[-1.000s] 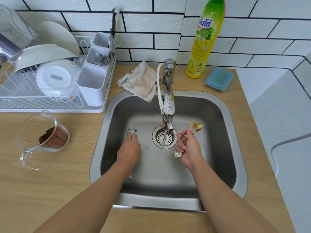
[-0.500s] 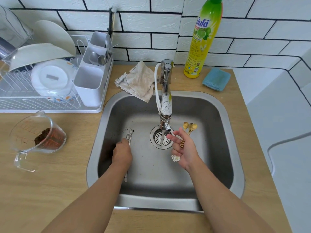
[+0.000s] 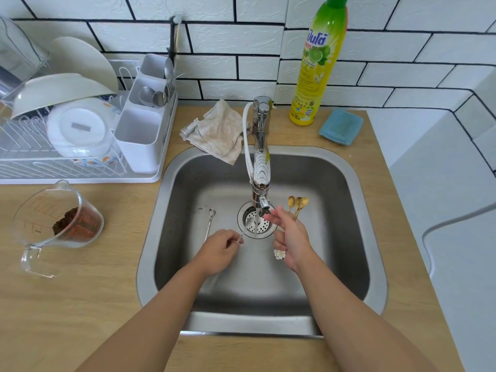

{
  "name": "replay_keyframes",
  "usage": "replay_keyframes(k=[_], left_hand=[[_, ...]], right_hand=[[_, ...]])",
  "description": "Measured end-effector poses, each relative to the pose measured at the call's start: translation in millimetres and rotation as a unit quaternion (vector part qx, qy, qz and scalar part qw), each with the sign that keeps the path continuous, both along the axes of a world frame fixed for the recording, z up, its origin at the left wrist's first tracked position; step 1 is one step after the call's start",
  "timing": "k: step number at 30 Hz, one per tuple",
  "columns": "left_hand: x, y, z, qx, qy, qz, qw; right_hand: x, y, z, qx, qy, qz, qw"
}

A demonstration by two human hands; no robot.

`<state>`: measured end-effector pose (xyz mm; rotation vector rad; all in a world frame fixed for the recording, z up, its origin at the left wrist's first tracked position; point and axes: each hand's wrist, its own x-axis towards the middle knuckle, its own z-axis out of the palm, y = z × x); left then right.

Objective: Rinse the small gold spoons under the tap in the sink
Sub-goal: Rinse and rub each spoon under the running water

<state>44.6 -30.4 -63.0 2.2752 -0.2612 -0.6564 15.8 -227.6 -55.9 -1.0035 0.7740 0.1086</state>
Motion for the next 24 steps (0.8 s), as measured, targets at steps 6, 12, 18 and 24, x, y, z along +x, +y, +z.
replay_keyframes(k=[6,12,18,24], left_hand=[[-7.7,-4.6,2.0,-0.036,0.104,0.010,0.994],[-8.8,-5.8,7.3,-0.054,0.110,0.013,0.992],[-10.2,-5.8,8.7,-0.110,0.148,0.018,0.983],[-10.1,-6.0,7.7,-0.083,0.163,0.021,0.983]], right_hand=[[-4.4,6.9,-7.2,-0.136,0.018,0.061,0.989],[-7.6,11.9,-9.4,-0.171,-0.016,0.153,0.973],[-6.6,11.7,-16.3,-0.273,-0.038,0.186,0.943],[-9.0,13.2,-17.4,-0.269,-0.046,0.198,0.942]])
